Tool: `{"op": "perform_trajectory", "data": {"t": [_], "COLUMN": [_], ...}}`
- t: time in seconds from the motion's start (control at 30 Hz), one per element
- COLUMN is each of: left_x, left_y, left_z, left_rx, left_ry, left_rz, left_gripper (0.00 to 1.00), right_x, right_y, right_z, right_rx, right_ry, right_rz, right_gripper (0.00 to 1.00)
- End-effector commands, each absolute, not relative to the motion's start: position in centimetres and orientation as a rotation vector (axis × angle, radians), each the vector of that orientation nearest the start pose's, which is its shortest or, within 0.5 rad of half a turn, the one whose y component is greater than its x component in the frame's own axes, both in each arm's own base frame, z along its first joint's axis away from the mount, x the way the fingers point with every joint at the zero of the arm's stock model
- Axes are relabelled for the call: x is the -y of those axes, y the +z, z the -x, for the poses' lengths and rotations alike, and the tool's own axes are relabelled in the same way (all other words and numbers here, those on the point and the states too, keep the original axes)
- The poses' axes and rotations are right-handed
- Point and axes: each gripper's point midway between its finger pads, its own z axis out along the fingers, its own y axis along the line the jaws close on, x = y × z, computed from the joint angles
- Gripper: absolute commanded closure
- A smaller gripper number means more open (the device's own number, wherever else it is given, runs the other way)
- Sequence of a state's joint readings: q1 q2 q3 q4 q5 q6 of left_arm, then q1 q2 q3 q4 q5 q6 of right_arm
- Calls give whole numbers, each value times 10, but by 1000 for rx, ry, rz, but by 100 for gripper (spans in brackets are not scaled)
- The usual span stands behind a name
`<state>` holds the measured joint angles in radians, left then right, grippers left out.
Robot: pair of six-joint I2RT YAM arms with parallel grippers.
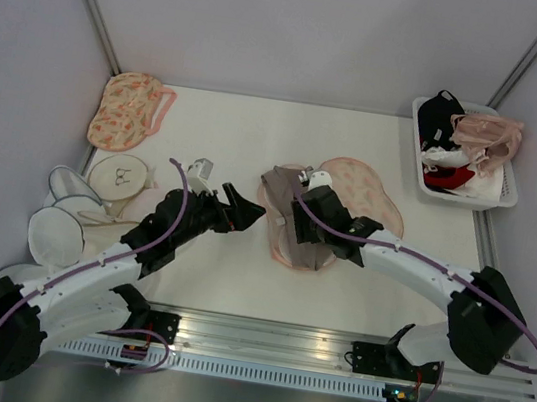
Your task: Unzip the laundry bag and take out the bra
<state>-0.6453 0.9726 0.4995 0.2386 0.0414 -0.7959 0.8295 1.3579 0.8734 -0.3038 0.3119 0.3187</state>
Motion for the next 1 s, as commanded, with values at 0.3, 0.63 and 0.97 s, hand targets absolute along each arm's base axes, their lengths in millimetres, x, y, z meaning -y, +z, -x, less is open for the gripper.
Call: {"op": "perform_trajectory", "data": {"t": [0.3,0.63,0.97], "left_x": [201,193,193], "left_y": [170,163,160], "left_z": [-220,-211,-208], "left_rx": [-1893,-1888,-1897], "left_ry": [-1073,-1079,-1092], "left_rz": [264,292,297], "left_gripper": [0,0,0], "right_x": [-300,-286,-286], "right_y": [66,30,40], "right_z": [-336,-362,-359], "right_rx": [-2307,-2364,-2350], "right_ry": [289,77,129], "right_rz": [561,517,497], "right_gripper": [37,47,93]}}
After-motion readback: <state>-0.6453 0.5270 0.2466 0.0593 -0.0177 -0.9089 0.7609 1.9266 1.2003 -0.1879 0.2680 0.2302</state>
